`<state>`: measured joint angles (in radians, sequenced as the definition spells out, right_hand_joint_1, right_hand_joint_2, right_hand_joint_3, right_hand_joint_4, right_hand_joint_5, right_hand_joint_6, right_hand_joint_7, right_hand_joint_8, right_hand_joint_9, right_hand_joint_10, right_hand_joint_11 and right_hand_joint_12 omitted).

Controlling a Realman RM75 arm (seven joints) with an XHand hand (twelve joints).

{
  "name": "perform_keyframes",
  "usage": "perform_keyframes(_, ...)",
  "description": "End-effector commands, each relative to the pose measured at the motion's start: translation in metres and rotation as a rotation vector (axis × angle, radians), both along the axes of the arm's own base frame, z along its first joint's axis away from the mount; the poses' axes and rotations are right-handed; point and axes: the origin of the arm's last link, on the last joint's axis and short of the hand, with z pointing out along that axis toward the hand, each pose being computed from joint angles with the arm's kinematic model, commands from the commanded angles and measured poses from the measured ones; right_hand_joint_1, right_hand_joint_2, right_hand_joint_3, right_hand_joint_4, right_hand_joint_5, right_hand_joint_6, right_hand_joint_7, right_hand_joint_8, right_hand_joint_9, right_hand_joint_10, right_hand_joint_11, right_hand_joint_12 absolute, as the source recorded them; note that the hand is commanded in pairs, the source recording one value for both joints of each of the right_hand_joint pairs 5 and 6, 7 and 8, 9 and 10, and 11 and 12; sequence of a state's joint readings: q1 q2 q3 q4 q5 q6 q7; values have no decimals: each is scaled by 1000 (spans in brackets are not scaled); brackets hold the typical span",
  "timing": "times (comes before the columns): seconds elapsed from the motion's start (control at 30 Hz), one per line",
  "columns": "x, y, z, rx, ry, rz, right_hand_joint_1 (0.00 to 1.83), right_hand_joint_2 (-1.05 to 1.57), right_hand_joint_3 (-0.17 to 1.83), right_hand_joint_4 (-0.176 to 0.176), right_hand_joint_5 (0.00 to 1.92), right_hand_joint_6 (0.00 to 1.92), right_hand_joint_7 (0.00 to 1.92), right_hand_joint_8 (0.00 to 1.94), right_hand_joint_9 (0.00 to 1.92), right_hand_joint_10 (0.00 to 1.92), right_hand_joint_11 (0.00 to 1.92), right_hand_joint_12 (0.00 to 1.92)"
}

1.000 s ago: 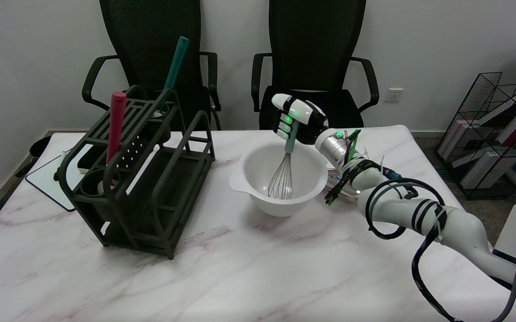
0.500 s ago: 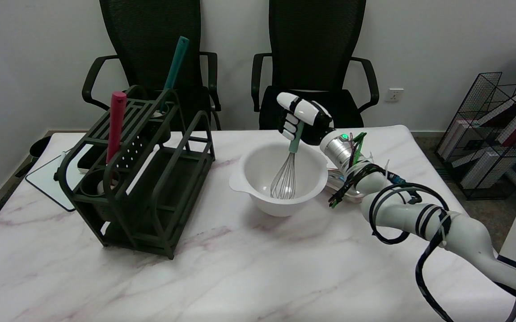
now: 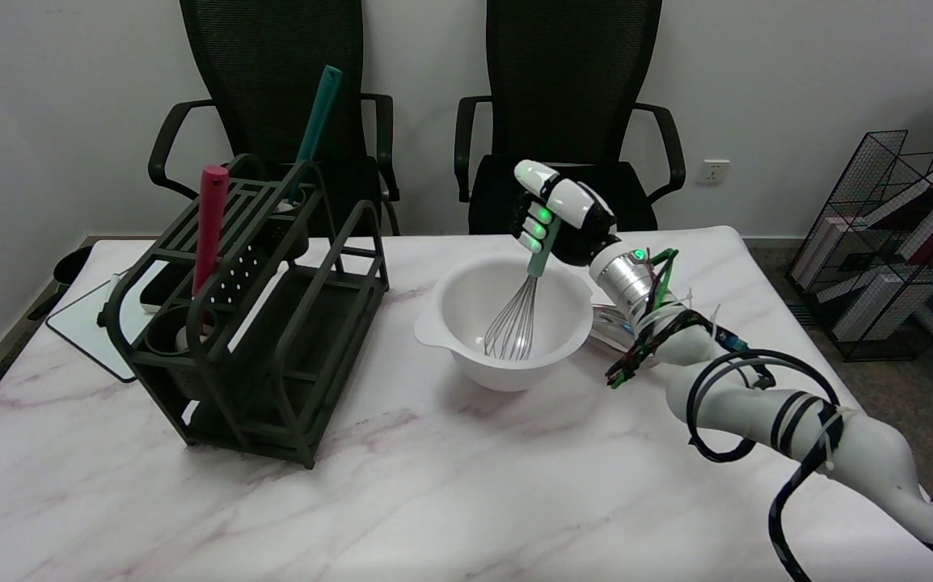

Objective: Pick up the whisk.

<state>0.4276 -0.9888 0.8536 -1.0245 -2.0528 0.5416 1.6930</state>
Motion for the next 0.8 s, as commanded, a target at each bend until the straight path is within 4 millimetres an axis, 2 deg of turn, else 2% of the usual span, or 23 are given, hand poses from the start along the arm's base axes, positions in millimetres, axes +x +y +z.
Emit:
perform_keyframes(0.03,30,45,-3,8,-154,105,943,1571,732,0,1920,1920,1920,1920,1920,1920,1920,1920)
perform_keyframes(0.17,50,56,-9,27,-215,161,931,1571,804,0,1920,1920,1920,1920,1920,1920,1920,1920)
perform_keyframes(0.37,65,70,-13,46,-350,234,898,1571,868,0,1920,1920,1920,1920,1920,1920,1920,1920)
perform_keyframes(0.63,84,80,-12,31,-376,349,880,1571,921,0,1920,1920,1920,1920,1920,1920,1920,1920)
perform_keyframes(0.8,89,79,-9,22,-366,379,878,1571,926,0,1920,1920,1920,1920,1920,1920,1920,1920)
